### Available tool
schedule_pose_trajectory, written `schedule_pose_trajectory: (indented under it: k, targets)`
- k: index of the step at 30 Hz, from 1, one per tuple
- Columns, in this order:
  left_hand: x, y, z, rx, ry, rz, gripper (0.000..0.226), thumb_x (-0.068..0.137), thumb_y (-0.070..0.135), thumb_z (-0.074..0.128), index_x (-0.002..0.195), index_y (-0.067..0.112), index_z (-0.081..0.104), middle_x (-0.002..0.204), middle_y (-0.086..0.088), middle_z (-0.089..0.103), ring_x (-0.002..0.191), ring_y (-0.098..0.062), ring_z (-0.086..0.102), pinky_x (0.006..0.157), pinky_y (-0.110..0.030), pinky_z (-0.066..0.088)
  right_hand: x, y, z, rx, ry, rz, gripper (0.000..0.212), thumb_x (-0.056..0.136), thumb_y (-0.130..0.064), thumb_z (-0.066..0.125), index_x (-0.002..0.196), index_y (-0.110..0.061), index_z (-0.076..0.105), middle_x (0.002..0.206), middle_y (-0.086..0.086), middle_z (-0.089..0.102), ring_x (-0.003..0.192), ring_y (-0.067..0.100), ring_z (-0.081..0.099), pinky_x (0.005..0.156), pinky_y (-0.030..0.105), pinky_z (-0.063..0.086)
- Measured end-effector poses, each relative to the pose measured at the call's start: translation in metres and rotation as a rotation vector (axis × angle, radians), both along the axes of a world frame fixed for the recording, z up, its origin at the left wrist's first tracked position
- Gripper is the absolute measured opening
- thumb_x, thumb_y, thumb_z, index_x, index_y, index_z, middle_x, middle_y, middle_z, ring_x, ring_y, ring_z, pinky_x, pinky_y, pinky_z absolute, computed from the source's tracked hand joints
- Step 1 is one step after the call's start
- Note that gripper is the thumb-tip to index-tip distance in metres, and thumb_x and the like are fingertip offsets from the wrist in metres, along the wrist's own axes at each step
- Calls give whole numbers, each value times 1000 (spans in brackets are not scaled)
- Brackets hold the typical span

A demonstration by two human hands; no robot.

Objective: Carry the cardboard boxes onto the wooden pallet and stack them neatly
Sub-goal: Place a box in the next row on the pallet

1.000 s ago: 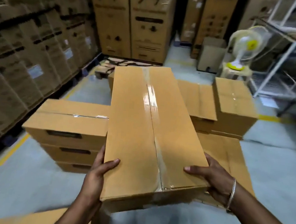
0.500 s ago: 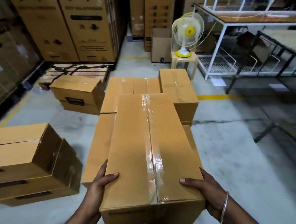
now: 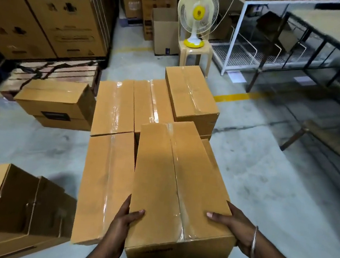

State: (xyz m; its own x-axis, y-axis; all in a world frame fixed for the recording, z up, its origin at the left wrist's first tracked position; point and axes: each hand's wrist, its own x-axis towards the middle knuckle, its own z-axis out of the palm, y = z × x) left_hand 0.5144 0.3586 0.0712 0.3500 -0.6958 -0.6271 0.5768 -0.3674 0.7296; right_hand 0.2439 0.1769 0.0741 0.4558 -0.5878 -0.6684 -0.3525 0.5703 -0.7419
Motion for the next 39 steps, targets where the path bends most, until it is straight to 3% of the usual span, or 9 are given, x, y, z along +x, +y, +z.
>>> schedule_pose_trajectory:
  k: [7, 10, 14, 18, 21, 23, 32, 36, 39]
  targets:
    - [46, -37, -76, 91, -58, -65, 68, 83, -3, 68, 132, 39, 49, 112, 9, 73, 106, -24, 68, 92, -42, 54, 48, -33, -70, -33, 108, 32, 100, 40, -29, 99, 130, -28, 56, 111, 0, 74, 102, 24, 70, 90, 43, 56]
    - [56, -44, -111, 148, -97, -102, 69, 86, 1, 68, 133, 47, 47, 121, 8, 69, 109, -19, 67, 88, -36, 56, 61, -45, -108, -47, 127, 50, 107, 39, -32, 100, 134, -34, 52, 116, 0, 71, 107, 26, 67, 94, 48, 54]
    - [62, -51, -156, 229, -220, -130, 79, 74, 27, 76, 142, 47, 40, 134, 13, 60, 122, -15, 59, 97, -38, 51, 78, -61, -167, -22, 129, 76, 107, 40, -26, 97, 135, -34, 48, 117, -9, 70, 109, 14, 66, 84, 27, 56]
    - [67, -59, -200, 333, -347, -107, 81, 82, 18, 73, 141, 52, 31, 134, 27, 54, 122, -7, 55, 93, -25, 47, 83, -68, -231, 53, 109, 130, 117, 45, -16, 98, 141, -37, 36, 126, -11, 61, 111, 10, 62, 79, 22, 56]
    - [64, -62, -228, 412, -419, -138, 86, 76, 31, 72, 144, 50, 23, 142, 17, 47, 126, -14, 50, 103, -37, 44, 81, -69, -270, 77, 120, 160, 129, 38, -27, 100, 145, -41, 30, 132, -9, 58, 116, 13, 61, 86, 28, 55]
    - [57, -66, -247, 459, -429, -137, 83, 84, 24, 74, 139, 54, 19, 143, 18, 40, 129, -15, 45, 108, -38, 39, 79, -72, -293, 95, 121, 177, 130, 37, -27, 99, 145, -41, 29, 132, -8, 59, 114, 11, 61, 85, 26, 55]
    - [43, -84, -284, 638, -451, -30, 80, 86, 15, 71, 152, 30, 29, 150, -3, 44, 135, -25, 46, 110, -36, 36, 74, -84, -347, 70, 87, 305, 107, 71, 14, 76, 150, -35, 23, 142, -16, 47, 116, -9, 54, 82, 10, 50]
    - [43, -74, -274, 671, -713, -40, 55, 92, 21, 62, 144, 26, 46, 141, -4, 56, 126, -28, 54, 105, -39, 41, 75, -79, -346, 99, 89, 243, 100, 72, 4, 81, 147, -35, 29, 138, -17, 51, 107, -15, 58, 79, 10, 51]
    - [49, -57, -264, 787, -899, 166, 58, 86, 28, 59, 141, 18, 46, 140, -12, 53, 126, -35, 50, 106, -50, 40, 91, -76, -338, 113, 108, 132, 97, 56, -38, 87, 137, -41, 35, 124, -22, 56, 98, -8, 63, 74, 12, 51]
